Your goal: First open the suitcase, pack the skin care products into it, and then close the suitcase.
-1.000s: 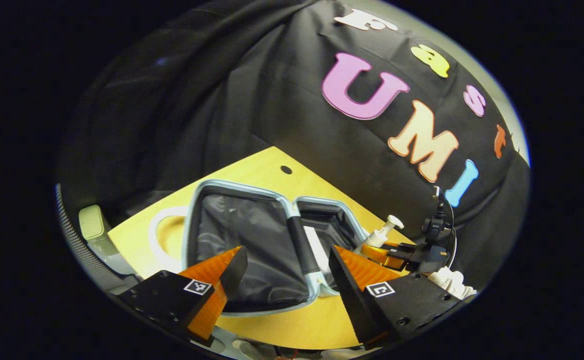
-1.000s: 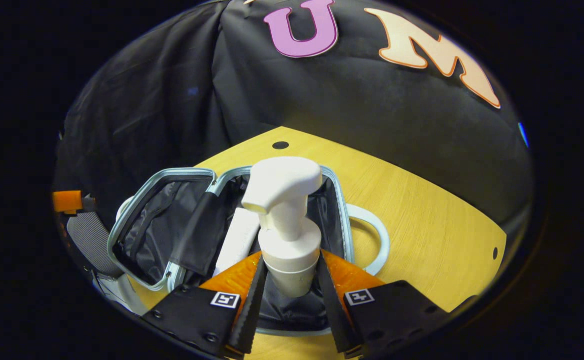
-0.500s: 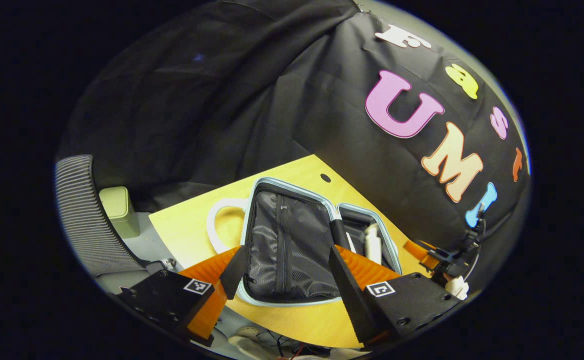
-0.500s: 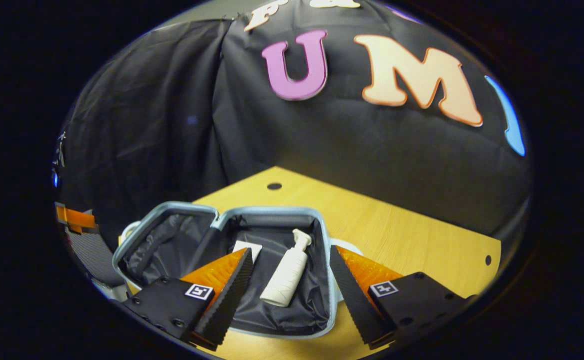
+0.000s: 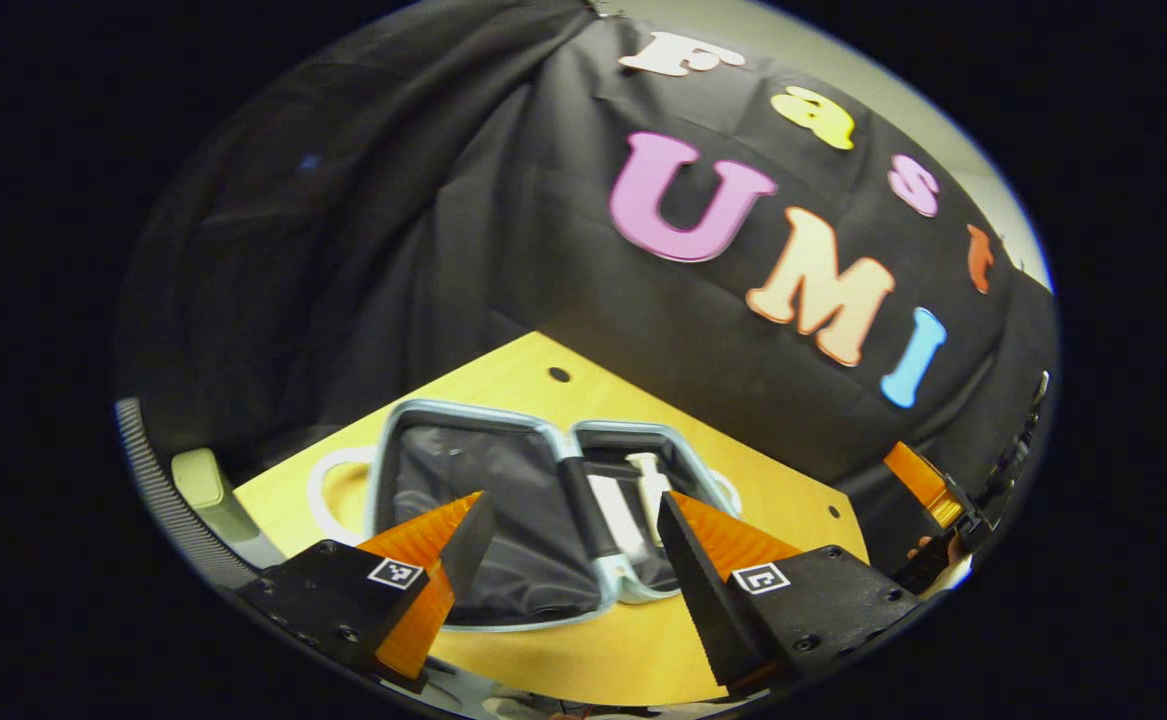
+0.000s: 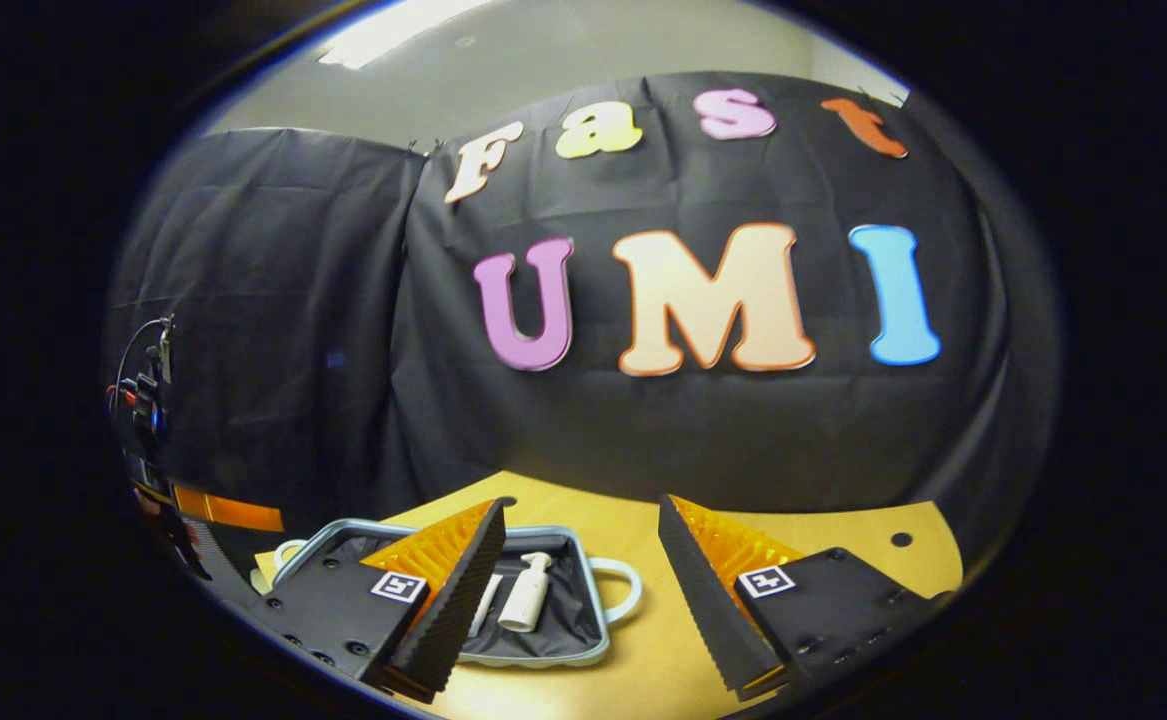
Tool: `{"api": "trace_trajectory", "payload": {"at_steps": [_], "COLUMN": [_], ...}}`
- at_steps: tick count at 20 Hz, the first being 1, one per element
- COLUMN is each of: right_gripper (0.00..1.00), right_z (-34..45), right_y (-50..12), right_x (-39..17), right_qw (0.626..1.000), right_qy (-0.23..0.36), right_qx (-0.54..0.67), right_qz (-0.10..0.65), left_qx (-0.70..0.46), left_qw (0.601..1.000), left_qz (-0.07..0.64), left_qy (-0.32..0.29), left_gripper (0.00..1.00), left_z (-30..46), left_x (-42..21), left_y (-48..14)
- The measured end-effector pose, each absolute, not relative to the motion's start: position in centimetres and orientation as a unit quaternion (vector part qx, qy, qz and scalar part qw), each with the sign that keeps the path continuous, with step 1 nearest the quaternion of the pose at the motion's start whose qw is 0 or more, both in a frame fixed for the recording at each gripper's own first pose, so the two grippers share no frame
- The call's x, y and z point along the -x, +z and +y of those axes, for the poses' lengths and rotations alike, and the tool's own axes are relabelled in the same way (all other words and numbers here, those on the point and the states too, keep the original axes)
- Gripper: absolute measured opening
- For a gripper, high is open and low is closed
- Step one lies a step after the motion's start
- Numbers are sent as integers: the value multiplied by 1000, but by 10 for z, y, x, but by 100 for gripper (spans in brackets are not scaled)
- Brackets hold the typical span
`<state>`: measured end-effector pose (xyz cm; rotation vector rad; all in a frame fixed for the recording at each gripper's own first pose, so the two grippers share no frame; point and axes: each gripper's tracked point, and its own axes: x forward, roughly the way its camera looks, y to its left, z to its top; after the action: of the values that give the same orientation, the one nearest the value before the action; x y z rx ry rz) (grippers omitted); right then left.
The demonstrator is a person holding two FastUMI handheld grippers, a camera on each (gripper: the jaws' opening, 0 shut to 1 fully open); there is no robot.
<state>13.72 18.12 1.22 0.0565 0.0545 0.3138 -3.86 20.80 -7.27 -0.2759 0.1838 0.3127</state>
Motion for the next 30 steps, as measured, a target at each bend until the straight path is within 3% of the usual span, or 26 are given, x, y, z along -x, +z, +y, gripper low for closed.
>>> {"api": "trace_trajectory", "payload": {"at_steps": [5,8,12,18,24,30], "right_gripper": [96,96,97,97,97,97], "right_z": [137,124,126,143,167,182], "right_y": [37,30,28,21,7,2], "right_x": [-86,-68,-63,-72,-76,-70], "right_qw": [994,995,995,994,991,989], "right_qy": [107,93,94,110,131,141], "right_qx": [-33,-16,-24,-26,-18,15], "right_qz": [-19,-11,-11,0,26,34], "left_qx": [86,129,176,208,282,349], "left_qw": [992,989,978,944,911,889], "left_qz": [69,70,41,58,84,90], "left_qy": [56,35,108,249,289,283], "left_gripper": [95,95,96,95,96,93], "left_z": [132,132,224,381,448,475], "left_x": [-10,-19,12,107,128,112], "left_y": [-52,-56,-53,-111,-187,-217]}}
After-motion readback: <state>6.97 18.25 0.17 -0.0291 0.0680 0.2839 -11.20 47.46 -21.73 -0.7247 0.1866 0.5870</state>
